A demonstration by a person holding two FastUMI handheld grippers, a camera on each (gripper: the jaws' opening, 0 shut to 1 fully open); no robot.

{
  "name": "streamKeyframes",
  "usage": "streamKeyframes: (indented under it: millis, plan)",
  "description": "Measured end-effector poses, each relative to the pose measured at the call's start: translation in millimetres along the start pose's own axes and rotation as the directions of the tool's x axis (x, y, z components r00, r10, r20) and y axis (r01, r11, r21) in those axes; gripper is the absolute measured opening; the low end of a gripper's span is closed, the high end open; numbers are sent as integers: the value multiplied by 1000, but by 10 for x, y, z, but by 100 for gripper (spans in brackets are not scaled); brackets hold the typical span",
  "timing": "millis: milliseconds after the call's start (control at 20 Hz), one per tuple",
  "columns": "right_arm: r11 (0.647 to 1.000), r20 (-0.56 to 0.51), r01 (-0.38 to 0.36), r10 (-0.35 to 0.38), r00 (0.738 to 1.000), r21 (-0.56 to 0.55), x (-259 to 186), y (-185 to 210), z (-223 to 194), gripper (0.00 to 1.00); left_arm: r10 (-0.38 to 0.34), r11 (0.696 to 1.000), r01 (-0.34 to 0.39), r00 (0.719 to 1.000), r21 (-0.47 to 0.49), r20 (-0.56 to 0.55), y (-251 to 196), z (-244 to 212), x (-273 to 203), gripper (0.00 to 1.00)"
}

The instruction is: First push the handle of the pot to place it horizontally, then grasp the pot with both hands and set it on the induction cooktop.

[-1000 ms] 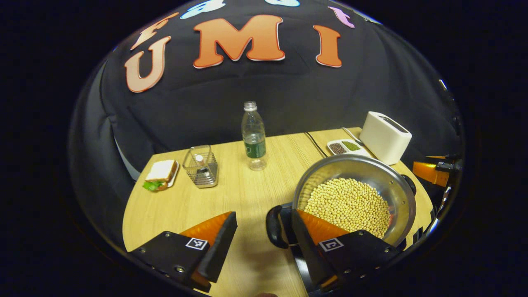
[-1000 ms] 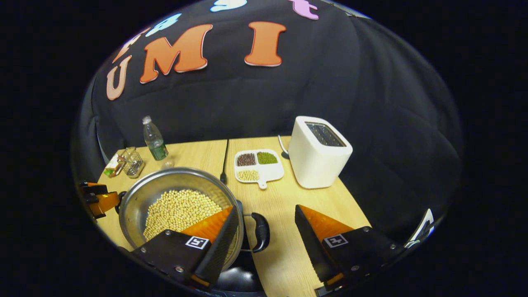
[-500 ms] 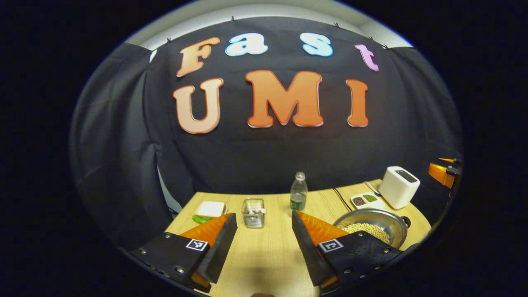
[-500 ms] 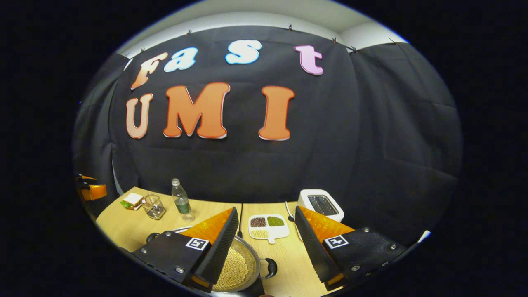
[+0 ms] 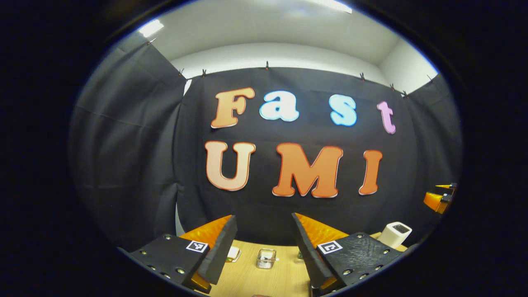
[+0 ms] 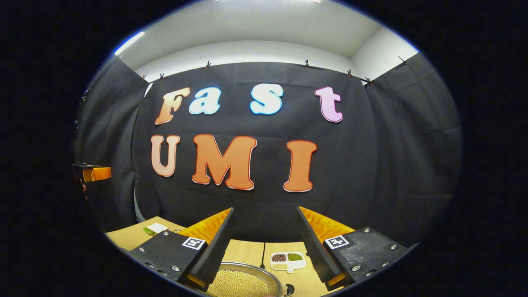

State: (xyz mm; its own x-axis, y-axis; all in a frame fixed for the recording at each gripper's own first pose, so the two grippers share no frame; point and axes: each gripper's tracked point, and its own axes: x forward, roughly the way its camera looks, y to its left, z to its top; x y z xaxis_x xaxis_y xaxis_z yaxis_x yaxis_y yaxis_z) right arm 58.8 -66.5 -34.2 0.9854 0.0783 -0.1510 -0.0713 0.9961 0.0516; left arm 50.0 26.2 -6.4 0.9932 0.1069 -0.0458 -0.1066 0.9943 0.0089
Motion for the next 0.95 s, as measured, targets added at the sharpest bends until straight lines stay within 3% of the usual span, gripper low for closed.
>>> streamKeyframes:
  millis: [200,250,400,950]
  plan:
    - [1000,89,-12,13,996,-3,-52,49,378,92,33,999,-34,995,9,95,144,350,-117,79]
    - [1000,110,-20,20,994,-4,-57,92,435,88,51,999,-52,994,8,97,172,349,-117,79]
    - [999,149,-34,35,988,-13,-89,205,591,90,59,998,-59,993,-6,107,128,398,-189,80]
    - [995,166,-95,93,982,7,33,486,597,90,76,997,-74,988,-21,134,142,395,-165,77]
